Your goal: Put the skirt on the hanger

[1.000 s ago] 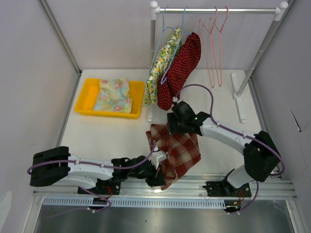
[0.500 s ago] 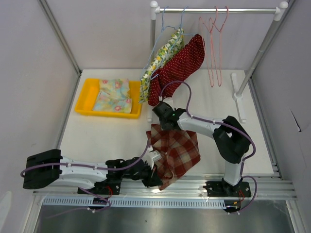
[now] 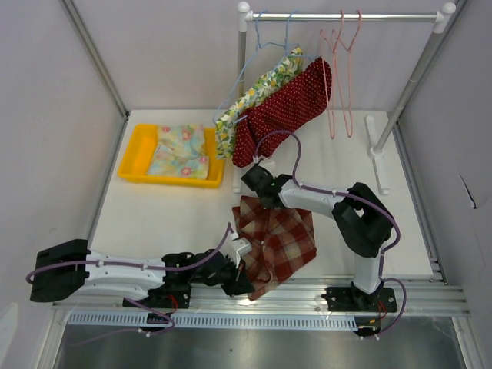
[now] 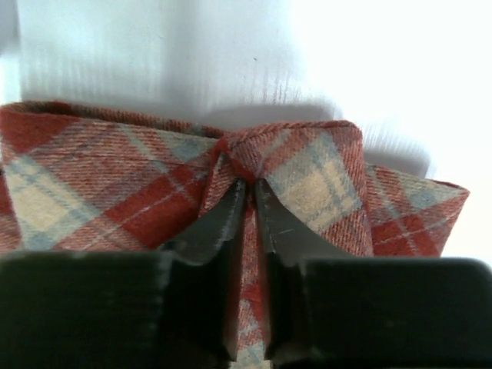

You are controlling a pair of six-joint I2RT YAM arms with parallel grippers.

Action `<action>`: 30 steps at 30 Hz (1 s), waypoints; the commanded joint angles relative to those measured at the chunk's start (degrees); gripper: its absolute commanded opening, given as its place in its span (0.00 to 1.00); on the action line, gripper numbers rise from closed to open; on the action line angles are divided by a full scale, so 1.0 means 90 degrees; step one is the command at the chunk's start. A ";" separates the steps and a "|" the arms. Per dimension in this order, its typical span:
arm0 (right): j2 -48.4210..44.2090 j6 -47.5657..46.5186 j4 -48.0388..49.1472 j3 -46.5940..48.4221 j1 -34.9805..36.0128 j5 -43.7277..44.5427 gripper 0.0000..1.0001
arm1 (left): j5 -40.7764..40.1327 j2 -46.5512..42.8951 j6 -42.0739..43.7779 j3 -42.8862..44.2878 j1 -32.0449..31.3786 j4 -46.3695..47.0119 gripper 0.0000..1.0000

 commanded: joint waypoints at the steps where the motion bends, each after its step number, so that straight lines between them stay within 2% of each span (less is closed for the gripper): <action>1: -0.0091 -0.0003 0.0084 -0.0193 -0.0075 0.0275 0.07 | -0.0200 -0.0395 -0.0066 -0.0014 -0.0054 -0.0276 0.00; 3: -0.0227 0.0036 0.0046 -0.0272 -0.0114 0.0275 0.00 | -0.0375 -0.0601 -0.0056 0.0025 -0.0054 -0.0501 0.00; 6: -0.0773 0.0123 -0.0091 -0.0487 -0.0095 0.0333 0.00 | -0.0610 -0.1176 -0.0047 0.0200 -0.0054 -0.1087 0.00; 7: -0.0968 0.0201 -0.0140 -0.0555 -0.0085 0.0333 0.00 | -0.0939 -0.1342 -0.0037 0.0259 -0.0054 -0.1253 0.00; 11: -0.2362 0.0426 -0.0529 -0.0945 -0.0114 0.0450 0.00 | -0.1623 -0.2182 0.0119 0.0892 -0.0054 -0.2520 0.00; 14: -0.3194 0.0602 -0.0890 -0.1073 -0.0182 0.0558 0.00 | -0.2161 -0.2720 0.0324 0.1303 -0.0054 -0.3030 0.00; 15: -0.3777 0.0651 -0.0970 -0.1131 -0.0202 0.0587 0.00 | -0.2270 -0.2876 0.0383 0.1672 -0.0054 -0.3293 0.00; 17: -0.4376 0.0709 -0.1203 -0.1171 -0.0250 0.0694 0.00 | -0.2620 -0.2945 0.0635 0.1948 -0.0054 -0.3519 0.00; 18: -0.4930 0.0739 -0.1282 -0.1113 -0.0280 0.0714 0.00 | -0.2719 -0.2946 0.0744 0.2394 -0.0054 -0.3684 0.00; 22: -0.6025 0.0798 -0.1721 -0.0695 -0.0339 0.0967 0.00 | -0.3344 -0.2780 0.1261 0.3391 -0.0054 -0.4114 0.00; 26: -0.6711 0.0700 -0.2122 0.0183 -0.0348 0.1329 0.00 | -0.3988 -0.2497 0.1730 0.4710 -0.0054 -0.4633 0.00; 30: -0.6956 0.0642 -0.2299 0.0761 -0.0339 0.1378 0.00 | -0.4087 -0.2311 0.2052 0.5385 -0.0054 -0.4984 0.00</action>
